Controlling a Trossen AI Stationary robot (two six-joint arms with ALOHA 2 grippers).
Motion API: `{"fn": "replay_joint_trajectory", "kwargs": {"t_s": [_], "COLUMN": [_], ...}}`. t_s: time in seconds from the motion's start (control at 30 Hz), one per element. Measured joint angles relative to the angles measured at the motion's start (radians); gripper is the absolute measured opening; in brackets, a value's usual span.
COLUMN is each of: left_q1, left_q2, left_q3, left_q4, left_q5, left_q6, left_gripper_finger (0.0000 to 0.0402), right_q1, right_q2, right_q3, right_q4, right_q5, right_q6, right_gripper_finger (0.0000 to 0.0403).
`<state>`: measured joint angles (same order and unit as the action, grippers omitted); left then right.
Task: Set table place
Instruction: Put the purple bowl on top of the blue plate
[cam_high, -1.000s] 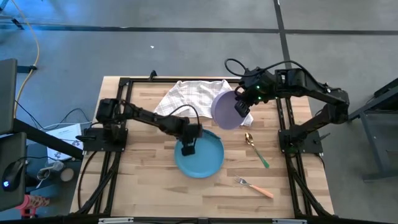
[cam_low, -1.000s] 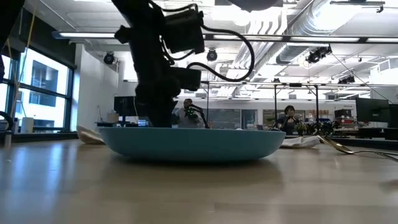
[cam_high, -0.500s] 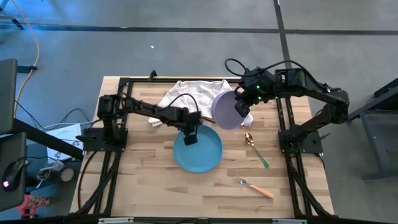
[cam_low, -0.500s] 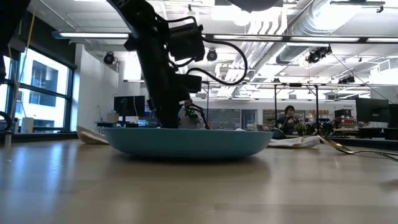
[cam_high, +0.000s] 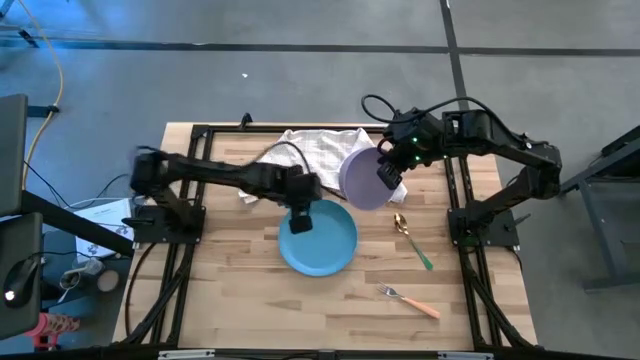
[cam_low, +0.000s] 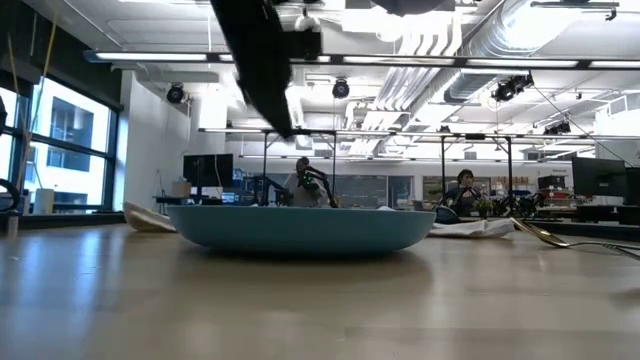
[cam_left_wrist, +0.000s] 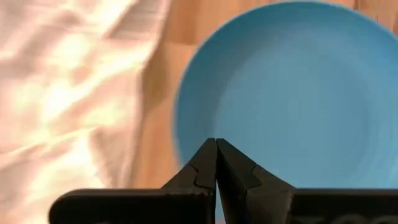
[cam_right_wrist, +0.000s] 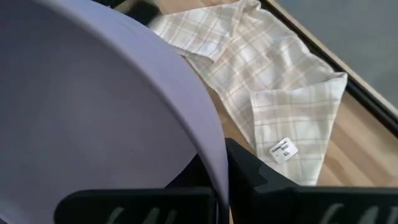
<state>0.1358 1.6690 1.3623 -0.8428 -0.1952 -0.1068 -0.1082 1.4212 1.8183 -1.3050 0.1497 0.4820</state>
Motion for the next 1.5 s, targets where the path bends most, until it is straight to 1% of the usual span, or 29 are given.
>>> {"fn": "replay_joint_trajectory", "kwargs": {"t_s": [0.13, 0.23, 0.37, 0.43, 0.5, 0.6, 0.67, 0.73, 0.9, 1.1, 1.3, 1.5], "left_q1": [-0.039, -0.058, -0.073, -0.073, -0.072, -0.071, -0.071, -0.071, -0.071, -0.071, -0.071, -0.071], "left_q2": [-0.161, -0.305, -0.496, -0.577, -0.646, -0.718, -0.748, -0.766, -0.760, -0.712, -0.670, -0.656], "left_q3": [0.054, 0.077, 0.081, 0.081, 0.081, 0.081, 0.081, 0.081, 0.081, 0.081, 0.080, 0.080], "left_q4": [-0.253, -0.434, -0.604, -0.658, -0.694, -0.729, -0.729, -0.729, -0.729, -0.729, -0.728, -0.728], "left_q5": [-0.146, -0.248, -0.351, -0.371, -0.377, -0.387, -0.392, -0.393, -0.394, -0.392, -0.386, -0.381], "left_q6": [-0.076, -0.197, -0.375, -0.440, -0.478, -0.506, -0.507, -0.503, -0.479, -0.447, -0.423, -0.413], "left_gripper_finger": [0.0000, 0.0000, 0.0000, 0.0000, 0.0000, 0.0000, 0.0000, 0.0000, 0.0000, 0.0000, 0.0000, 0.0000], "right_q1": [0.035, 0.071, 0.104, 0.110, 0.108, 0.096, 0.087, 0.081, 0.068, 0.061, 0.063, 0.061], "right_q2": [0.020, 0.057, 0.153, 0.221, 0.298, 0.411, 0.482, 0.552, 0.708, 0.864, 0.935, 0.938], "right_q3": [0.000, 0.000, 0.000, 0.000, 0.000, 0.000, 0.016, 0.054, 0.184, 0.328, 0.380, 0.359], "right_q4": [-0.003, 0.000, 0.016, 0.032, 0.076, 0.161, 0.181, 0.174, 0.102, -0.074, -0.086, -0.067], "right_q5": [-0.002, -0.003, -0.014, -0.057, -0.117, -0.197, -0.232, -0.236, -0.235, -0.265, -0.287, -0.288], "right_q6": [0.029, 0.066, 0.125, 0.146, 0.134, 0.098, 0.080, 0.058, 0.033, -0.029, -0.088, -0.121], "right_gripper_finger": [0.0000, 0.0000, 0.0000, 0.0000, 0.0000, 0.0000, 0.0000, 0.0000, 0.0000, 0.0000, 0.0000, 0.0000]}}
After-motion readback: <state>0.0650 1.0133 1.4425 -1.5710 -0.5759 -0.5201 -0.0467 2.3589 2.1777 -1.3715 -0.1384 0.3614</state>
